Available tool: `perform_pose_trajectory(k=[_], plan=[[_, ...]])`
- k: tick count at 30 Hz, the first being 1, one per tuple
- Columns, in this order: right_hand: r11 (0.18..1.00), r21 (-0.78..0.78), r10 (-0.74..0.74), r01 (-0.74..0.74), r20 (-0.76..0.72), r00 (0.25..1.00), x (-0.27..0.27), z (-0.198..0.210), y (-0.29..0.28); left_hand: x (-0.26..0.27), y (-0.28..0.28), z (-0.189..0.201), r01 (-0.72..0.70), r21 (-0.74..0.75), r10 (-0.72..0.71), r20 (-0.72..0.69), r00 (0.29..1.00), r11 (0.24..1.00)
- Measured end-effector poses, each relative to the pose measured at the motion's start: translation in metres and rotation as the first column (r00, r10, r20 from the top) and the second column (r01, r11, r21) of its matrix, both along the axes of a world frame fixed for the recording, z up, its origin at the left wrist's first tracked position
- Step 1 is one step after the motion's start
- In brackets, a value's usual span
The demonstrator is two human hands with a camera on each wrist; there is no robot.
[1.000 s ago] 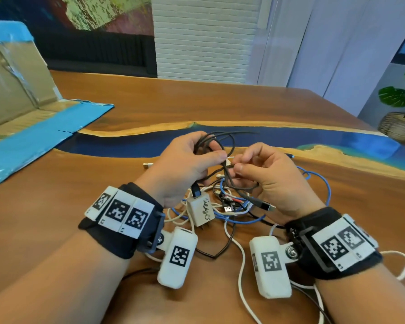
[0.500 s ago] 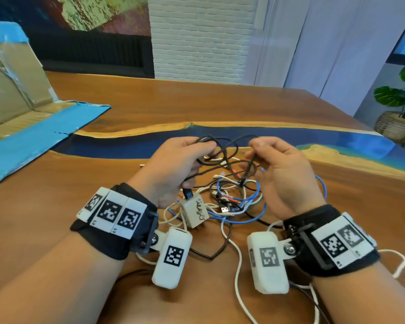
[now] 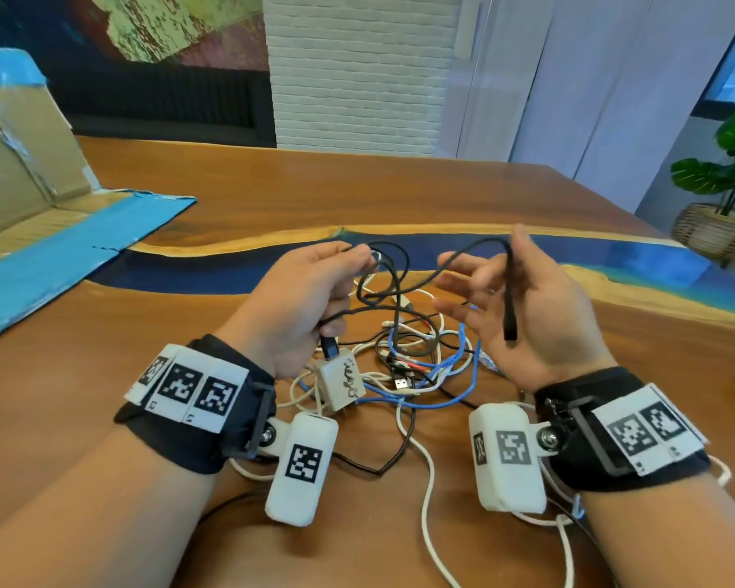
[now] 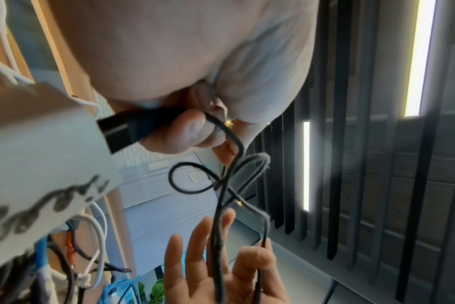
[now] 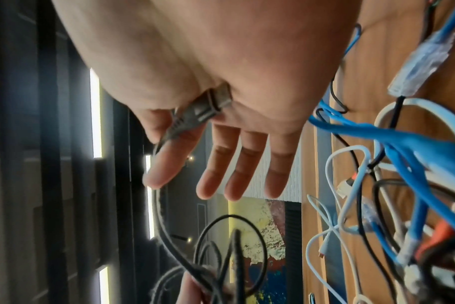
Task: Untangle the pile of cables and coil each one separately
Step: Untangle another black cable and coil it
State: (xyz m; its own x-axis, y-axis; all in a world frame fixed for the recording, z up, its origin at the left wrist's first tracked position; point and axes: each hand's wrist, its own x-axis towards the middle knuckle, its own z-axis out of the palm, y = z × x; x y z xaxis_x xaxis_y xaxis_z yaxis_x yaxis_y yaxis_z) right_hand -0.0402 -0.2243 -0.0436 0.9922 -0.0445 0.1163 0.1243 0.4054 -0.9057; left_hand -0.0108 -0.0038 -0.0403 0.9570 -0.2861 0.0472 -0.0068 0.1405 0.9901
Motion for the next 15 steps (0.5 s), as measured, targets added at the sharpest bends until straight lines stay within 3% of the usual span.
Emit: perform_pose_trajectory(k=[2,8,12,15], plan=[[0.994,-0.038,0.1,-0.099,0.04,0.994,-0.001,-0.002,0.006,-0.002,-0.001,0.0,0.02,-0.006,-0.02,0.005,1.0,1.0],[0.957,-0.205,0.215,-0.204,0.03,0.976,-0.003,-0.018,0.024,-0.009,-0.002,0.002,0.16,-0.017,-0.159,0.056,0.986,0.987],[0.975,-0.171,0.152,-0.144,0.031,0.988,-0.008,-0.012,0.026,-0.009,0.0,0.003,0.174,-0.019,-0.172,0.071,0.982,0.985],[0.996,-0.045,-0.074,0.075,0.023,0.997,-0.002,-0.004,0.015,-0.005,0.003,0.006,0.108,-0.019,-0.108,0.042,0.993,0.994]])
